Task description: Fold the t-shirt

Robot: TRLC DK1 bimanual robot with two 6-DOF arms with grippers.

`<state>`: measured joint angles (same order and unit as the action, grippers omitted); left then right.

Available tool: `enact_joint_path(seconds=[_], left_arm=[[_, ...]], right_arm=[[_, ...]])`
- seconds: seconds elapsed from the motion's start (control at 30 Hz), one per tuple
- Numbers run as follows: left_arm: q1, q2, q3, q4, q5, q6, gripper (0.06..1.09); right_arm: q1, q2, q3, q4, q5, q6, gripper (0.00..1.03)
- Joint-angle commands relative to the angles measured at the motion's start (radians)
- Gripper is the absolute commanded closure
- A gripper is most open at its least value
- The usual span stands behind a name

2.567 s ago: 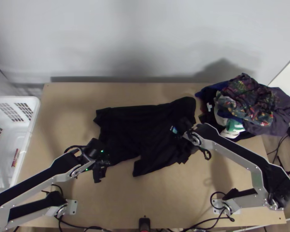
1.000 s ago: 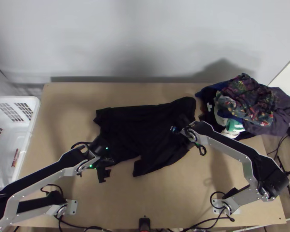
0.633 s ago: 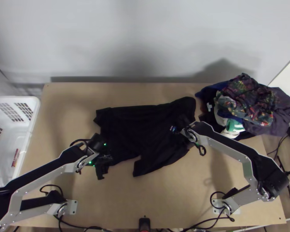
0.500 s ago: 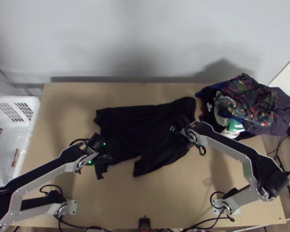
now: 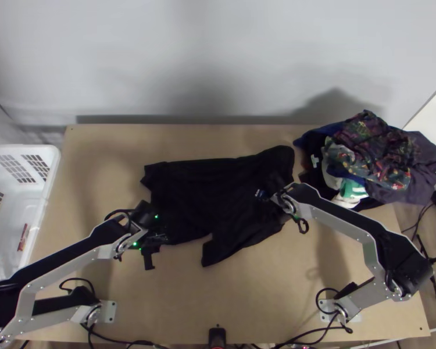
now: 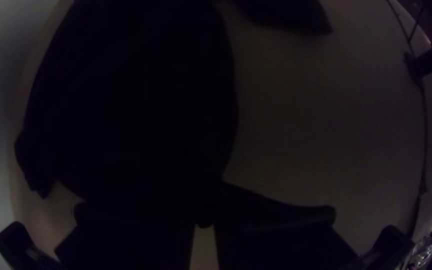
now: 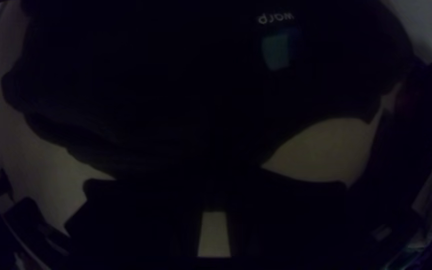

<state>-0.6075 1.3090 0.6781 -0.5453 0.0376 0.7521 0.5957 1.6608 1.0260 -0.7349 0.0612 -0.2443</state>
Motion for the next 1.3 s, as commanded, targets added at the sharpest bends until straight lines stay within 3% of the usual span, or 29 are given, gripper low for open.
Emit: enact_joint_path(seconds=[0.0,0.1,0.27,0.43,0.7,0.87,0.97,1.03,1.17,1.27], left_arm=[[0.003,-0.001,-0.011,0.030,0.002,0.004,0.97],[0.012,-0.008,-0.003,0.011,0.002,0.000,1.05],[0.069,-0.122,0.012,-0.031,0.024,-0.033,1.05],[0.236,-0.338,0.166,-0.260,0.211,-0.105,1.05],[0.471,-0.528,0.528,-0.719,0.479,-0.106,1.05],[0.474,-0.565,0.724,-0.848,0.585,-0.151,1.05],[0.473,-0.553,0.910,-0.866,0.694,-0.223,1.05],[0.473,-0.548,0.957,-0.844,0.716,-0.252,1.05],[0.566,-0.557,0.811,-0.742,0.703,-0.231,1.05],[0.686,-0.557,0.641,-0.667,0.671,-0.114,1.05]], right_arm=[[-0.004,-0.006,-0.009,0.002,-0.001,0.000,0.91],[-0.004,-0.007,-0.006,0.002,-0.006,0.000,0.98],[0.000,-0.068,0.003,-0.034,-0.020,0.017,0.99],[-0.004,-0.240,0.057,-0.201,-0.106,0.065,0.99],[-0.129,-0.484,0.227,-0.468,-0.340,0.074,0.99],[-0.137,-0.565,0.368,-0.583,-0.448,0.056,0.99],[-0.183,-0.602,0.474,-0.620,-0.540,0.037,0.99],[-0.218,-0.613,0.551,-0.621,-0.567,0.043,0.99],[-0.363,-0.610,0.609,-0.528,-0.572,0.117,0.99],[-0.560,-0.558,0.602,-0.437,-0.584,0.131,0.99]])
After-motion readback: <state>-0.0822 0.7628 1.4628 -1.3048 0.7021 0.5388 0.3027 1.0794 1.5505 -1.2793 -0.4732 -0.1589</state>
